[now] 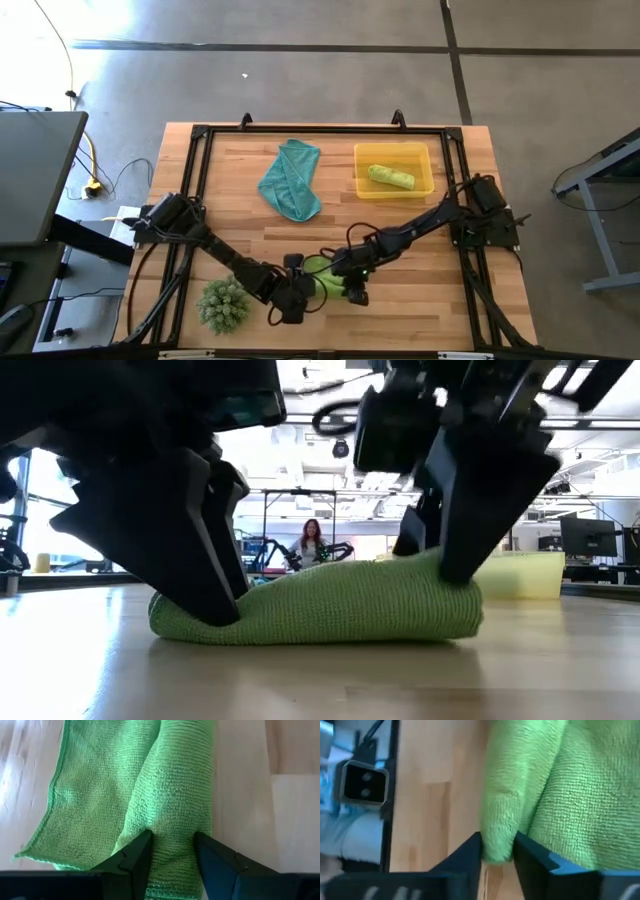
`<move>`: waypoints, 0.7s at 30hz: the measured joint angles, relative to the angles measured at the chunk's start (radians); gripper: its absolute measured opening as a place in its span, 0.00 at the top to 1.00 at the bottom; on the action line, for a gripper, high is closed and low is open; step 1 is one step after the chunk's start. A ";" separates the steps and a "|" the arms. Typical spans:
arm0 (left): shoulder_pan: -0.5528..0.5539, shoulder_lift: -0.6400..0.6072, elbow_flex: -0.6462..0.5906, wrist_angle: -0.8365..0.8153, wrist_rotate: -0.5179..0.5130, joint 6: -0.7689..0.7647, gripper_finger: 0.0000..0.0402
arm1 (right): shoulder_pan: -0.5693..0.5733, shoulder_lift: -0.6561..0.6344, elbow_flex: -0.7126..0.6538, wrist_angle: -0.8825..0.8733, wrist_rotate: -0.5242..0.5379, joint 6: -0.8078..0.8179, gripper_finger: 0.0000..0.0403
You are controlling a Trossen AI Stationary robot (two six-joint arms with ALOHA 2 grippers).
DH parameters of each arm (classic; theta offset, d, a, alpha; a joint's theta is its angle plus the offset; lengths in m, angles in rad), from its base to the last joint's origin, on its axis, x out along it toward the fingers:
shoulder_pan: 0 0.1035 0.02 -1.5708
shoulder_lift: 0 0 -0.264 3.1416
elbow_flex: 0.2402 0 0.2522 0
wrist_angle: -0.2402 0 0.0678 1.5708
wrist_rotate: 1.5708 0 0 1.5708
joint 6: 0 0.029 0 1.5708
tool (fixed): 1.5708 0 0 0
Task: Roll microfiber towels into tight, uniform cylinder then place into a basket
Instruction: Roll the green towel
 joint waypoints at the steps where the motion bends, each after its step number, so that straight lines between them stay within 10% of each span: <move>1: 0.005 0.000 -0.001 -0.001 0.011 -0.015 0.65 | 0.001 -0.013 0.008 -0.025 -0.002 -0.032 0.70; 6: 0.007 0.001 -0.001 -0.005 0.032 -0.066 0.65 | 0.061 -0.081 0.026 -0.072 0.085 -0.236 0.61; 16: 0.011 0.002 -0.002 -0.004 0.038 -0.105 0.65 | 0.315 -0.081 0.028 -0.011 0.721 -0.513 0.68; 21: 0.016 0.002 -0.003 -0.001 0.044 -0.119 0.65 | 0.346 -0.011 0.028 0.088 0.772 -0.535 0.70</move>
